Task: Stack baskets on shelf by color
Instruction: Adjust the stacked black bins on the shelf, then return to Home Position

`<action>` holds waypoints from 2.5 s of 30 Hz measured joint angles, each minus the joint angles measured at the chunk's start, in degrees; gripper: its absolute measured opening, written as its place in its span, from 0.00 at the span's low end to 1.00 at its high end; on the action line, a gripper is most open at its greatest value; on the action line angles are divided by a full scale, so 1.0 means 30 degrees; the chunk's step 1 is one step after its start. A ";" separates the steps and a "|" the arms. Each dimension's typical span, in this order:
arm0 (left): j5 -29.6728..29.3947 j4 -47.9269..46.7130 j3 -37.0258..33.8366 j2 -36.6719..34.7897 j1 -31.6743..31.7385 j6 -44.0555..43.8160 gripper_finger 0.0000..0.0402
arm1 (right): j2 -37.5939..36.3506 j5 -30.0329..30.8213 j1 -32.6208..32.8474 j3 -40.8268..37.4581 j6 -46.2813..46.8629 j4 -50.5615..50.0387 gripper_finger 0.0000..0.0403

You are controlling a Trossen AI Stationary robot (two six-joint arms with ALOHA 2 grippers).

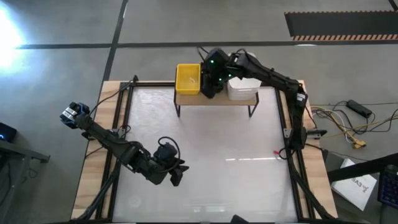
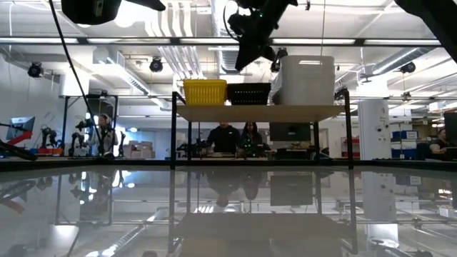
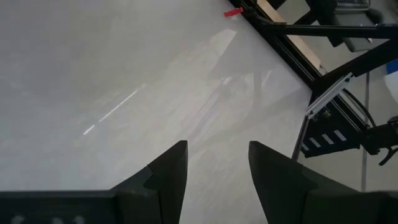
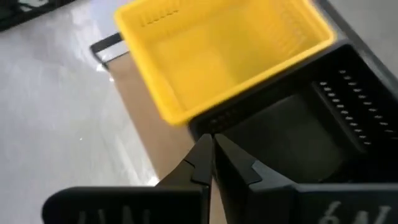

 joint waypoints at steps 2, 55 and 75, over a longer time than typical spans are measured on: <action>-0.0006 0.0006 0.0000 0.0000 0.0000 0.0006 0.38 | 0.0010 0.0199 -0.0149 0.0034 0.0029 0.0027 0.02; -0.1486 0.3999 0.1472 -0.0357 0.3071 0.9537 0.38 | -2.8865 0.1821 1.2962 -2.3367 0.6321 0.7557 0.02; -0.1530 0.4503 0.1443 -0.0357 0.3388 0.9408 0.38 | -3.5535 0.4937 1.2947 -3.3973 0.4314 1.3689 0.02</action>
